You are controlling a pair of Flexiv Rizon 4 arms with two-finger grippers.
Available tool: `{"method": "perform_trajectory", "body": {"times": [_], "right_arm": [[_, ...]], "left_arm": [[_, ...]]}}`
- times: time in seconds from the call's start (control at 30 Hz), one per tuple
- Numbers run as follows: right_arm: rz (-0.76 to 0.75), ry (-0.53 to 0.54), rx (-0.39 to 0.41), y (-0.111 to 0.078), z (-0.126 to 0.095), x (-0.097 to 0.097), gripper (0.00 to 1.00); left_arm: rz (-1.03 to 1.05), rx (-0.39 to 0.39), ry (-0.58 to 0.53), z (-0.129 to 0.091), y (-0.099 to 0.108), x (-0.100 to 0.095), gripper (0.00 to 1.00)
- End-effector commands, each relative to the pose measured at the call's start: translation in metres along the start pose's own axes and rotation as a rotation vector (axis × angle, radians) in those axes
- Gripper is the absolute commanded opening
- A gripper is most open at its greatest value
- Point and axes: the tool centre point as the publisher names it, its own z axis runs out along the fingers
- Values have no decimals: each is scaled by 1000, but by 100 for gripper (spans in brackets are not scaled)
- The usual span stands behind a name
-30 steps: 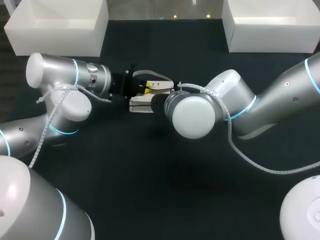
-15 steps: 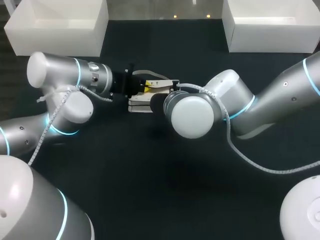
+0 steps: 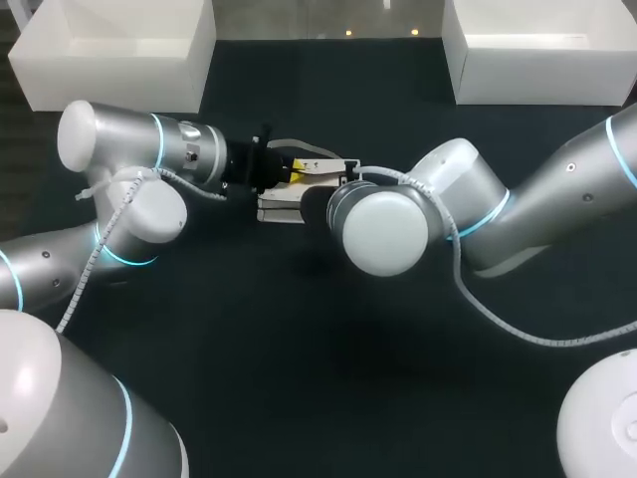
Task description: Pick up the bag, open it, inspect its contents, close it, and place it on the opposite side
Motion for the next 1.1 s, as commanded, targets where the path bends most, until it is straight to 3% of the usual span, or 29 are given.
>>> {"method": "perform_trajectory", "body": {"times": [0.03, 0.13, 0.17, 0.2, 0.27, 0.4, 0.47, 0.5, 0.53, 0.57, 1.1], "right_arm": [[0, -3, -1, -2, 1, 3, 0], [0, -3, -1, -2, 1, 3, 0], [0, -3, -1, -2, 1, 3, 0], [0, -3, -1, -2, 1, 3, 0], [0, -3, -1, -2, 1, 3, 0], [0, -3, -1, -2, 1, 3, 0], [0, -3, -1, -2, 1, 3, 0], [0, -3, -1, -2, 1, 3, 0], [0, -3, -1, -2, 1, 3, 0], [0, -3, -1, -2, 1, 3, 0], [0, -3, -1, -2, 1, 3, 0]], "left_arm": [[7, 18, -10, -8, 7, 4, 0], [23, 14, -4, -8, 3, 1, 0], [25, 21, -5, -7, 0, 0, 40], [30, 25, -8, -7, -3, -2, 47], [38, 37, -18, -5, -8, -6, 51], [58, 58, -23, 1, -18, -11, 47], [67, 69, -17, 5, -22, -12, 39], [76, 74, -10, 7, -24, -12, 30], [87, 71, -1, 9, -26, -12, 6], [94, 72, 8, 11, -27, -11, 0], [10, 34, 110, 10, -6, 12, 0]]}}
